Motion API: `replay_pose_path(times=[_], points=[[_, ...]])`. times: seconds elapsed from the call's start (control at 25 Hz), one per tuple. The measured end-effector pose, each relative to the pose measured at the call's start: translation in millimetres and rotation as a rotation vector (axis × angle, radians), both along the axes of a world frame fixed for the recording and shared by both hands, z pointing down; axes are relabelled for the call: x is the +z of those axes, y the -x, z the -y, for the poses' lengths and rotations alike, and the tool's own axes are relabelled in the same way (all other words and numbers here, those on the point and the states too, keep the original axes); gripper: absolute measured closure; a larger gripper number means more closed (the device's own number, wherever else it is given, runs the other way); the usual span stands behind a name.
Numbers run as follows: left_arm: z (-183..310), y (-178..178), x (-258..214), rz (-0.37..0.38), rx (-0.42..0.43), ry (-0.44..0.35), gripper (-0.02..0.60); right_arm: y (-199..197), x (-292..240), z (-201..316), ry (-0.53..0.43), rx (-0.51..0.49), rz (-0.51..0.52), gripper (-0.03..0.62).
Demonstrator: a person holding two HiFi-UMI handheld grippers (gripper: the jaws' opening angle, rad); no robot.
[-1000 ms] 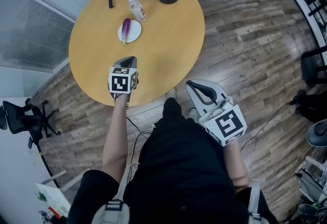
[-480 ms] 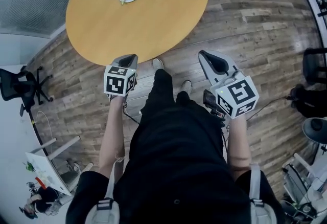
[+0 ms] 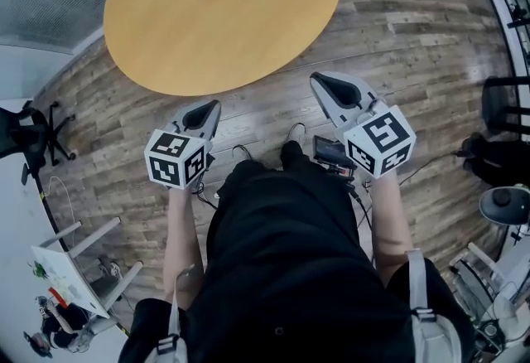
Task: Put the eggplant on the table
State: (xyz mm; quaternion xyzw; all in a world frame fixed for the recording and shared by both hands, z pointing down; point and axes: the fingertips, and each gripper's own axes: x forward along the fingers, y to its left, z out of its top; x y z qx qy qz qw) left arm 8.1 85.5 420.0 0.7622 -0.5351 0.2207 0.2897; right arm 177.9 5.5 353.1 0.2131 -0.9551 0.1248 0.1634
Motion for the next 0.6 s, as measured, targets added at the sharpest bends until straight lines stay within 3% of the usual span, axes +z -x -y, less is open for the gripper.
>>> replay_pose_path(times=[0.32, 0.6], points=[[-47, 32, -55, -0.066, 0.047, -0.141, 0.572, 65, -8, -55, 0.021, -0.064, -0.002, 0.576], [-89, 72, -89, -0.164, 0.071, -0.307, 0.572, 125, -27, -110, 0.010, -0.131, 0.084, 0.576]])
